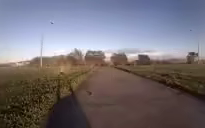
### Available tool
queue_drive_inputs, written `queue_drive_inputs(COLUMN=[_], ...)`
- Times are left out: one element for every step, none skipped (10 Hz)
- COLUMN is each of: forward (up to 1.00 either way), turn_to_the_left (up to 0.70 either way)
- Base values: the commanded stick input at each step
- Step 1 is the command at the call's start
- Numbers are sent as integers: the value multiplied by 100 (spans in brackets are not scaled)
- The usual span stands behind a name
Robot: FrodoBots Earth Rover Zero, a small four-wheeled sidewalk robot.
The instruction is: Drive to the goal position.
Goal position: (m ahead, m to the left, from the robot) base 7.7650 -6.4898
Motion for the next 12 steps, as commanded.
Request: queue_drive_inputs(forward=[70,70,70,70,70,70,70,70,70,70,70,70], turn_to_the_left=[0,0,0,-5,-19,-33,-20,-4,0,0,0,0])
